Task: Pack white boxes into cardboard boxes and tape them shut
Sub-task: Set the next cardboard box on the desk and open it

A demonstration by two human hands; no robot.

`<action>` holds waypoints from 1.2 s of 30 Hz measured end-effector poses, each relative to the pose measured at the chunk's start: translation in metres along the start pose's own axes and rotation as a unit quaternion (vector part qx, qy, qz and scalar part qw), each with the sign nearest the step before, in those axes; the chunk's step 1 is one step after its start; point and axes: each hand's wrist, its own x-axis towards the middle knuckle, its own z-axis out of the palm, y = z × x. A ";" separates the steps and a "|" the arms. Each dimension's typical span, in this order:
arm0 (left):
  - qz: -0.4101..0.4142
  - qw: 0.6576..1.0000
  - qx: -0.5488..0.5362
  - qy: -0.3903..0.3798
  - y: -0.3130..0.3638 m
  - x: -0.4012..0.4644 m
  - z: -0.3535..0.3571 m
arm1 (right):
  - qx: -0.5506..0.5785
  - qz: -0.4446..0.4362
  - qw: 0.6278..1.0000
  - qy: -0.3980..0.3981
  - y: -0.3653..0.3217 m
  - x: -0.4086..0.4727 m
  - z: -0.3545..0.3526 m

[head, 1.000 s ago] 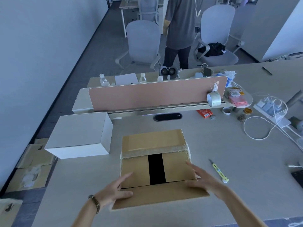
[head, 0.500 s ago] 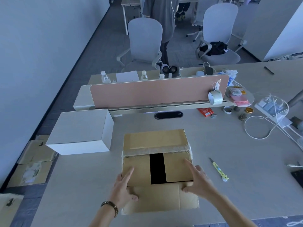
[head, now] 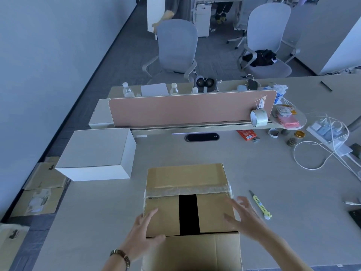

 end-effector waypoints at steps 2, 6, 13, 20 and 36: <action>0.016 1.000 0.006 0.022 0.001 0.006 -0.003 | -0.017 -0.006 1.000 0.009 -0.002 0.006 0.000; 0.029 0.997 0.032 0.069 0.006 0.023 0.000 | -0.056 -0.026 0.998 0.022 -0.009 0.015 0.004; 0.060 0.985 0.006 0.159 0.016 0.039 0.000 | -0.005 -0.044 0.997 0.067 -0.015 0.022 -0.001; 0.033 0.983 -0.034 0.175 0.042 0.075 -0.032 | 0.038 -0.045 0.995 0.085 -0.045 0.065 -0.030; -0.083 0.984 -0.024 0.155 0.062 0.148 -0.052 | 0.081 0.064 0.994 0.023 -0.059 0.133 -0.031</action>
